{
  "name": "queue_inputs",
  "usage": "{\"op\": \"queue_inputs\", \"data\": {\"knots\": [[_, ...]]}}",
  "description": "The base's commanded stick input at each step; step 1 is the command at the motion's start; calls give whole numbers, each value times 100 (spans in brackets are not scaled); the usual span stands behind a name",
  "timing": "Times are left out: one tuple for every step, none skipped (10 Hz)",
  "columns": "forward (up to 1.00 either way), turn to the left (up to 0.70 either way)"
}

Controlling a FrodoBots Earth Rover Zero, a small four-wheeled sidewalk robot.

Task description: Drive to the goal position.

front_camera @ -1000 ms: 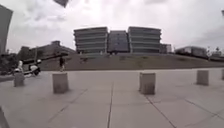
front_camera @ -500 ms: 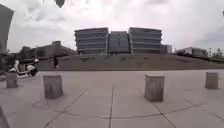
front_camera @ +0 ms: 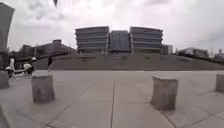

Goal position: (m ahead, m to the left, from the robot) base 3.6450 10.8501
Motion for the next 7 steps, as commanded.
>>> {"op": "queue_inputs", "data": {"knots": [[70, 0], [70, 0], [70, 0], [70, 3], [70, 7], [70, 10], [70, 13]]}}
